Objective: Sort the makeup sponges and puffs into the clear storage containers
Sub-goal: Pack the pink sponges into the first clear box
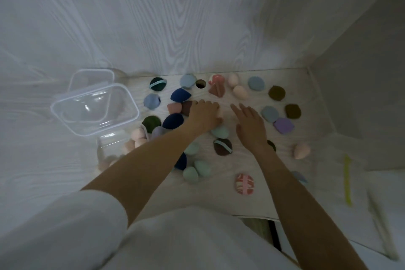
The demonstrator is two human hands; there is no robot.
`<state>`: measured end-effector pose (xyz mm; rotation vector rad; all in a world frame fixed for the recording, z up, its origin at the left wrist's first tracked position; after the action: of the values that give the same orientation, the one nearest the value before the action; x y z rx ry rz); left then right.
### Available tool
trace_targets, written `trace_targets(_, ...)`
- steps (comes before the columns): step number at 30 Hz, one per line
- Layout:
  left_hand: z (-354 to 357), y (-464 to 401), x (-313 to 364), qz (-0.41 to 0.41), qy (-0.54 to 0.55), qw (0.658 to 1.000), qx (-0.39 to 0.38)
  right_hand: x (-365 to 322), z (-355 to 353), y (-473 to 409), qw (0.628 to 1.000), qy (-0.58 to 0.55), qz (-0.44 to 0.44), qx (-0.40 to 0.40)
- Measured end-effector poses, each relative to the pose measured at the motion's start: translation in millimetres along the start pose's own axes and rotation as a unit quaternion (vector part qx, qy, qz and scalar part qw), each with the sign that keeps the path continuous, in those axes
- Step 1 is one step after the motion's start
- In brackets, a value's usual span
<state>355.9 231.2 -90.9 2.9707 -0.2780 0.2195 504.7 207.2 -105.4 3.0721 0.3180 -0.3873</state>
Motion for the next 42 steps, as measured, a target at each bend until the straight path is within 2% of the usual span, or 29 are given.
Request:
trace_targets(2,-14.1,15.8,1.5,0.037,0.106,0.99,0.087,-0.4,3.6,-1.5,0.999,0.005,0.036,0.007)
trace_targets(4,-33.6,41.6,-9.5,0.04,0.238,0.955,0.17,-2.1,-0.4,-1.2,0.997,-0.001,0.062,0.037)
trace_targets(6,-48.3,75.8,-32.9,-0.013,0.33,0.922,0.2,-11.3,-9.0,2.5,0.995,-0.031,0.063,0.065)
trace_targets(8,-50.6,113.6,-61.4,-0.104,0.393,0.892,0.195,-28.6,-17.6,10.5,0.989,-0.102,0.042,0.096)
trace_targets(11,-48.0,178.5,-100.6,-0.211,0.402,0.866,0.207,-74.4,-25.3,34.0,0.959,-0.258,0.037,0.11)
trace_targets(13,-46.8,215.1,-121.3,-0.25,0.395,0.854,0.226,-102.2,-25.1,48.5,0.95,-0.294,0.015,0.102)
trace_targets(15,-44.3,247.2,-144.2,-0.28,0.358,0.854,0.252,-119.9,-22.9,54.5,0.953,-0.288,-0.018,0.097)
trace_targets(18,-36.9,266.9,-169.7,-0.301,0.309,0.863,0.265,-128.7,-26.3,45.4,0.941,-0.334,-0.01,0.06)
trace_targets(21,-31.4,255.1,-182.9,-0.279,0.272,0.884,0.258,-142.2,-26.7,36.3,0.938,-0.345,-0.009,0.025)
trace_targets(23,-29.3,243.2,-190.1,-0.267,0.234,0.907,0.228,-155.4,-23.9,34.4,0.93,-0.367,-0.016,0.019)
trace_targets(26,-19.7,234.7,-196.1,-0.259,0.154,0.943,0.141,-173.3,-20.6,35.1,0.914,-0.405,-0.022,0.013)
trace_targets(30,-16.4,229.4,-194.9,-0.27,0.071,0.957,0.081,-191.8,-23.3,36.4,0.911,-0.409,-0.031,0.042)
trace_targets(36,-10.9,224.9,-197.3,-0.251,0.125,0.955,0.101,-227.0,-16.1,31.4,0.912,-0.408,-0.047,-0.001)
trace_targets(39,-9.6,229.0,-201.2,-0.256,0.144,0.95,0.104,-248.1,-10.2,27.9,0.916,-0.391,-0.086,0.007)
trace_targets(42,-9.6,231.5,-197.5,-0.261,0.15,0.95,0.081,-263.8,-0.1,25.4,0.934,-0.322,-0.155,0.028)
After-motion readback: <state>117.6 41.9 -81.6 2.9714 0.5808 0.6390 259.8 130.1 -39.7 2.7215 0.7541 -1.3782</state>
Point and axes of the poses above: each hand's wrist, its own y-axis away from the middle knuckle, its own z-axis out of the palm, x = y × z, the point moved 4 cm from there along -y, towards the middle knuckle, and after that the axes turned 5 degrees about x, right-handed, at the moved point
